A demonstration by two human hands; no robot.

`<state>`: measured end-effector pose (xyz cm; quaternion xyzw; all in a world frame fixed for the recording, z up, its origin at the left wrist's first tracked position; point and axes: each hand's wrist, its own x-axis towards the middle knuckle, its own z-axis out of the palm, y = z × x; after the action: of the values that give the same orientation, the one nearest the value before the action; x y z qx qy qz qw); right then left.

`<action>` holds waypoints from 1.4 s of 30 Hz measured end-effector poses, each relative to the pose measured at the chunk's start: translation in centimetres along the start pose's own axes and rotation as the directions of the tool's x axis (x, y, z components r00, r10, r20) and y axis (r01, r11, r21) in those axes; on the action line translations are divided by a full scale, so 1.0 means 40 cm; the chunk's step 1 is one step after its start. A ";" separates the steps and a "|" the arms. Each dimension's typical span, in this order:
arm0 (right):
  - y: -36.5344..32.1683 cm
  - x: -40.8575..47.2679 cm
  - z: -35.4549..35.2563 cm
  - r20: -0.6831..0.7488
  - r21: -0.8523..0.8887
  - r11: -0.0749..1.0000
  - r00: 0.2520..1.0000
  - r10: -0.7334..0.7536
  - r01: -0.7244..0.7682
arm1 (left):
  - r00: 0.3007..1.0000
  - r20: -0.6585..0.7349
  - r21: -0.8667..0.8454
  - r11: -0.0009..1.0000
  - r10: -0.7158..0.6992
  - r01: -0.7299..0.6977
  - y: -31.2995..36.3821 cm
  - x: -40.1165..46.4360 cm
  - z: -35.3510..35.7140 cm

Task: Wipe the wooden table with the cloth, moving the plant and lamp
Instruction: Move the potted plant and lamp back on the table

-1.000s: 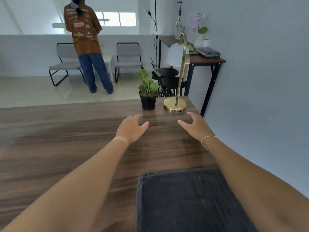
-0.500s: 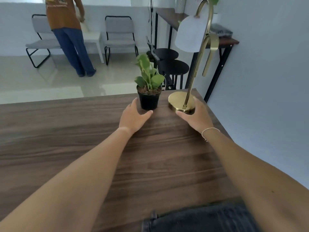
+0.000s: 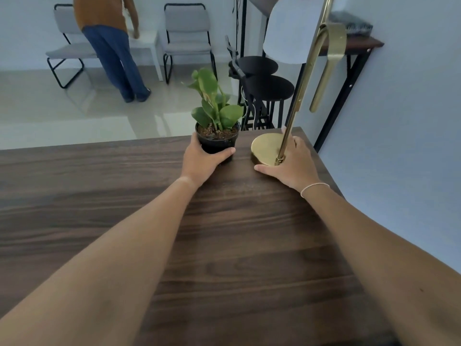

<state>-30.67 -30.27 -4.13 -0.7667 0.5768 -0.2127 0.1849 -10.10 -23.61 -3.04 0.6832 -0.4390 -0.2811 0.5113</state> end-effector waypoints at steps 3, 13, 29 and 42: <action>-0.003 0.002 -0.002 -0.007 0.005 1.000 1.000 0.005 -0.005 | 1.000 -0.012 -0.002 1.000 0.001 -0.001 -0.001 -0.003 0.000; -0.055 -0.096 0.021 -0.014 0.059 0.998 0.999 -0.036 0.037 | 0.998 -0.044 0.025 0.999 -0.032 0.034 -0.034 -0.105 -0.123; -0.270 -0.293 0.138 0.076 0.083 0.988 0.987 -0.140 0.133 | 0.990 -0.120 0.047 0.996 -0.070 0.076 -0.097 -0.316 -0.373; -0.358 -0.332 0.174 0.023 0.083 0.995 0.998 -0.065 0.063 | 1.000 0.024 0.042 0.999 -0.009 0.008 -0.152 -0.279 -0.516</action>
<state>-18.61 -13.39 -3.92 -0.7793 0.5402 -0.2323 0.2166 3.90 -3.82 -2.93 0.6921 -0.4481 -0.2825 0.4904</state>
